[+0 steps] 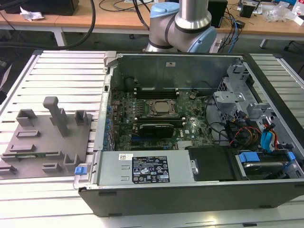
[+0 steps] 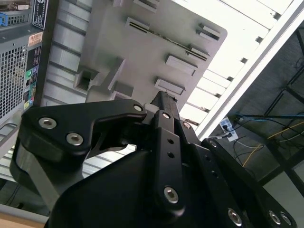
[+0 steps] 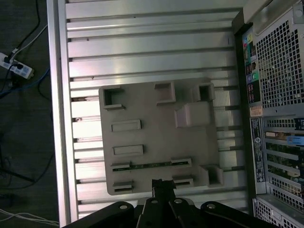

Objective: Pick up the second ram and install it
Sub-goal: 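Reach for the second ram, then pick up the second ram and move it above second insertion slot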

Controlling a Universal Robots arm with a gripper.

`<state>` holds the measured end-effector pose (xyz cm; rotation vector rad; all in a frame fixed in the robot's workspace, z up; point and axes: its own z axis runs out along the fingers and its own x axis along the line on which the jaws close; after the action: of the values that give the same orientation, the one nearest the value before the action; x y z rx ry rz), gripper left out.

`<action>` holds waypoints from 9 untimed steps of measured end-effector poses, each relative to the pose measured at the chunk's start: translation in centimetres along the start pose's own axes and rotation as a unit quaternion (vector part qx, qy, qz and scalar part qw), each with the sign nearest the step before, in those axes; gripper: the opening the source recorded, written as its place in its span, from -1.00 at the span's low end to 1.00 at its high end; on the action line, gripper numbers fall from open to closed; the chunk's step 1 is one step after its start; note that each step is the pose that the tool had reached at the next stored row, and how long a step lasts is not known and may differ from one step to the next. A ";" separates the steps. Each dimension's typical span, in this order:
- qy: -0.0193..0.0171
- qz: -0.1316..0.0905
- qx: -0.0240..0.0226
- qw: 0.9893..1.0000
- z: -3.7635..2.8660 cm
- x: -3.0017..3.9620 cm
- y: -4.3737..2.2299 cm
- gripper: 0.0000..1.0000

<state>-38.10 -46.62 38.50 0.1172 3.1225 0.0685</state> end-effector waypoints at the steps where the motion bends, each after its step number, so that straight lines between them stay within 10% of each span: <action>1: 0.000 0.000 0.000 1.000 0.00 0.00 0.00 -0.79; 9: 0.001 -0.021 0.000 1.000 0.00 0.00 0.00 -0.79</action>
<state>-38.09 -46.61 38.50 0.0513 3.1253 0.0691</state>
